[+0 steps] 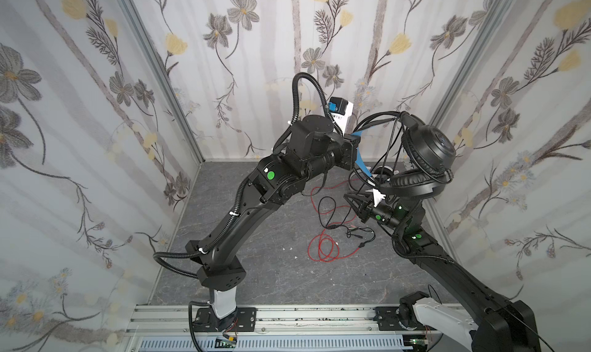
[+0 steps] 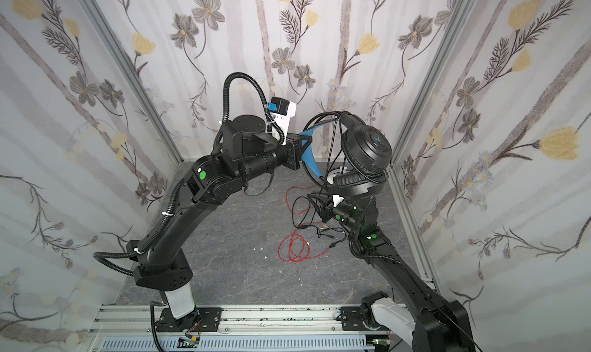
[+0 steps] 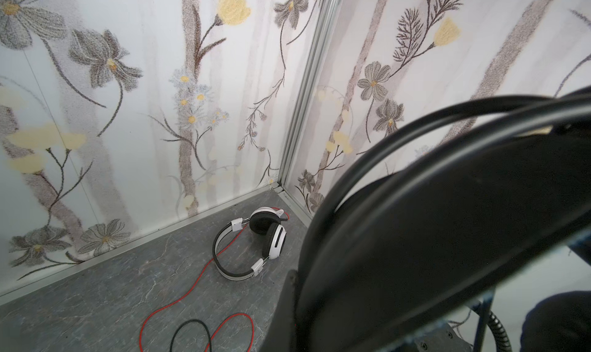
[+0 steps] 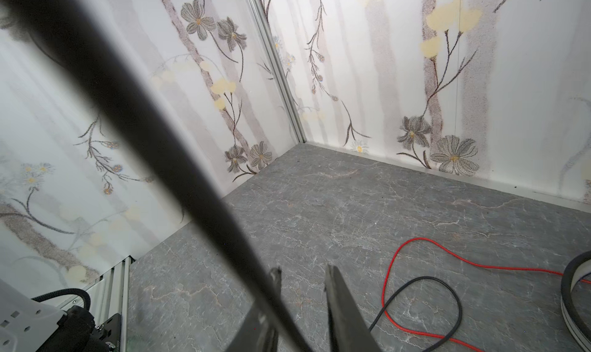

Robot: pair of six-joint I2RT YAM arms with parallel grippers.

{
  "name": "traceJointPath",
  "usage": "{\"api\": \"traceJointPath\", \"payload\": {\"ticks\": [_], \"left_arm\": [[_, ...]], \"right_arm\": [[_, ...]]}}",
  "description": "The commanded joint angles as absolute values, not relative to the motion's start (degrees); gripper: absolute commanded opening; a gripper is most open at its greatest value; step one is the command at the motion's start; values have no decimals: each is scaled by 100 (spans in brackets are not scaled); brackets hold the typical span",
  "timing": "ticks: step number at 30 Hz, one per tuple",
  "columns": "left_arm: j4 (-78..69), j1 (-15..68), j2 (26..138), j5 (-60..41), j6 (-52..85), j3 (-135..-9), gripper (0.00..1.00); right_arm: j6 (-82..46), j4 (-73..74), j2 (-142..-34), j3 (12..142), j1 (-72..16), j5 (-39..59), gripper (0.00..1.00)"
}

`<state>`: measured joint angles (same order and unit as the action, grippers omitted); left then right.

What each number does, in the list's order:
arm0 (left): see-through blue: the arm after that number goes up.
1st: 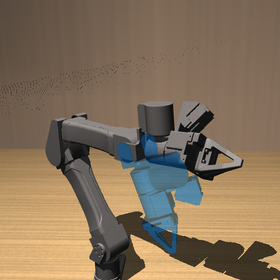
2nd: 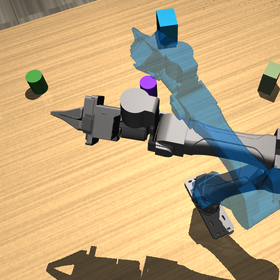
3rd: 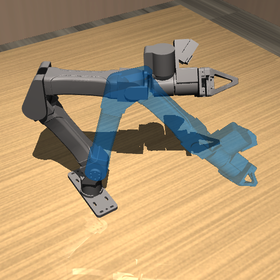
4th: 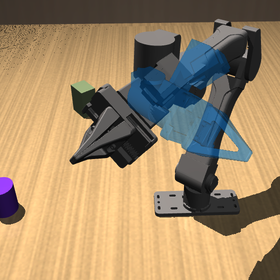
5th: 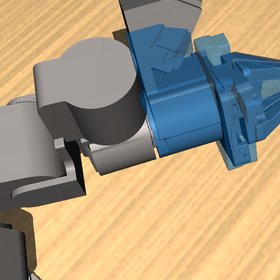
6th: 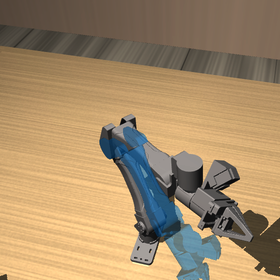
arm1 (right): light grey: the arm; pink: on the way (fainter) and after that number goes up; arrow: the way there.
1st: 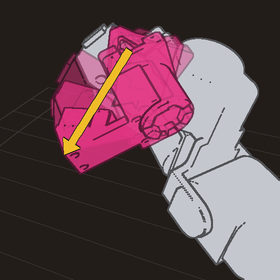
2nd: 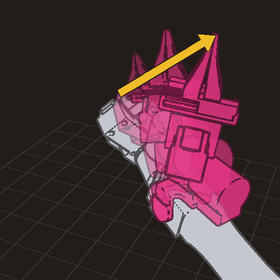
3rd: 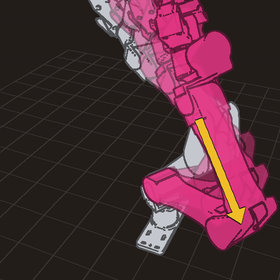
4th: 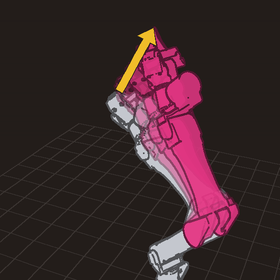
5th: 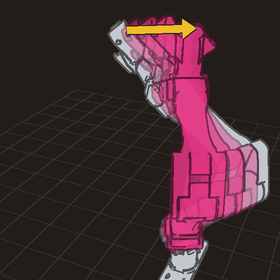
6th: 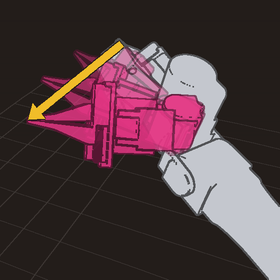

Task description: Wrap the headphones

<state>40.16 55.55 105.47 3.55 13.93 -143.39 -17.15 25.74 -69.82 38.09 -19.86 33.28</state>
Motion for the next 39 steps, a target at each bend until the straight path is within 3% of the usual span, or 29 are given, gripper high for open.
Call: {"api": "traceJointPath", "payload": {"ticks": [1, 15, 18, 21, 23, 29, 39], "left_arm": [[3432, 5558, 10521, 230, 1679, -14385, 0], [2962, 5412, 10326, 312, 1822, -14086, 0], [2619, 5324, 10206, 252, 1998, -13805, 0], [2407, 5214, 10133, 290, 2144, -13663, 0], [2362, 5146, 10078, 531, 2183, -13605, 0], [1951, 4802, 9858, 1268, 2593, -13172, 0], [2350, 4640, 10226, 2776, 2419, -13544, 0]], "right_arm": [[-1887, 2883, -7155, 4004, -1978, 3492, 30], [-2200, 3160, -7469, 3696, -1977, 3615, 26], [-2270, 3230, -7557, 3683, -1986, 3695, 21], [-2299, 3286, -7596, 3646, -1986, 3763, 10], [-2127, 3033, -7564, 3743, -2011, 3803, 0], [-1411, 1966, -7419, 3944, -2310, 3353, 0], [-536, 611, -7133, 4242, -2822, 2492, 0]]}}
